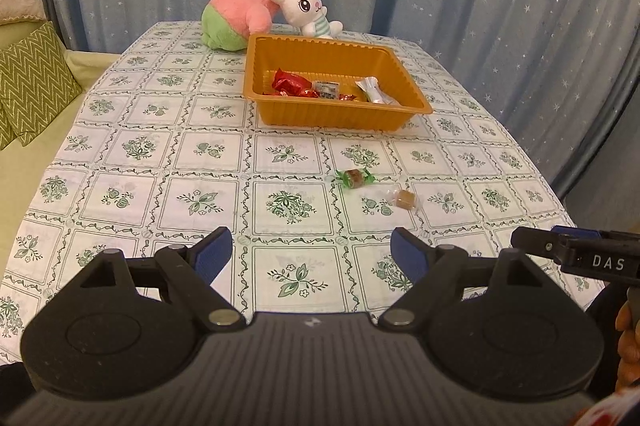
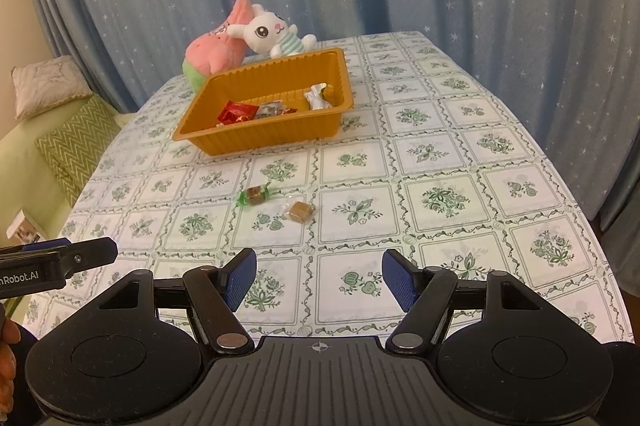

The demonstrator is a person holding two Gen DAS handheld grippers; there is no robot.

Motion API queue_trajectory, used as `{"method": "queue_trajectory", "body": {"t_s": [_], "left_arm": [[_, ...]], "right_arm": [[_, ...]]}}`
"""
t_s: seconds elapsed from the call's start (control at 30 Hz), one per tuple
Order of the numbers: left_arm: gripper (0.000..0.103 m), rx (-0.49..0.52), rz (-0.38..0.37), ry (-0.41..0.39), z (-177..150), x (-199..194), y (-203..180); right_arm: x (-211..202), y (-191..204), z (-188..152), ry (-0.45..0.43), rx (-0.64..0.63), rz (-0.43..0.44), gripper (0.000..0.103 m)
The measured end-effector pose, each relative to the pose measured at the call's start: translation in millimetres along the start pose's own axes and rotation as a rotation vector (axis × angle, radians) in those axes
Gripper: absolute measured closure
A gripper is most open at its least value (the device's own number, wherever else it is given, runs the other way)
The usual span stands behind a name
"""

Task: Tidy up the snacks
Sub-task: 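Withdraw both grippers from the tray toward the last two caramels, then grasp the green-wrapped caramel with the left gripper while the right grasps the clear-wrapped caramel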

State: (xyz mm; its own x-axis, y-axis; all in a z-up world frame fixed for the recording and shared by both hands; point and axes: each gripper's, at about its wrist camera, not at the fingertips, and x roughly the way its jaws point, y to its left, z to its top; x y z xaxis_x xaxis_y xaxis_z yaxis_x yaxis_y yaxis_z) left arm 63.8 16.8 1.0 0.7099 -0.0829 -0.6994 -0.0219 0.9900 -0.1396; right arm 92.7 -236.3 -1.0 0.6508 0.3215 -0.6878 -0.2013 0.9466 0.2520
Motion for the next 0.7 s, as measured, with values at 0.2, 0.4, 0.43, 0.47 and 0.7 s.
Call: {"method": "queue_trajectory", "body": {"t_s": [0.2,0.4,0.43,0.47,0.7], "left_arm": [[0.018,0.014,-0.001,0.009,2,9,0],[0.018,0.033,0.002,0.025,6,26,2],[0.018,0.037,-0.001,0.027,7,29,2],[0.018,0.041,-0.003,0.030,8,32,2],[0.018,0.060,-0.009,0.045,16,57,8]], "right_arm": [[11,-2,2,0.000,-0.029,-0.002,0.034],[30,-2,6,0.004,-0.077,0.005,0.034],[34,-1,7,0.004,-0.089,0.009,0.034],[38,-1,8,0.004,-0.103,0.014,0.034],[72,3,14,0.009,-0.213,0.058,0.034]]}}
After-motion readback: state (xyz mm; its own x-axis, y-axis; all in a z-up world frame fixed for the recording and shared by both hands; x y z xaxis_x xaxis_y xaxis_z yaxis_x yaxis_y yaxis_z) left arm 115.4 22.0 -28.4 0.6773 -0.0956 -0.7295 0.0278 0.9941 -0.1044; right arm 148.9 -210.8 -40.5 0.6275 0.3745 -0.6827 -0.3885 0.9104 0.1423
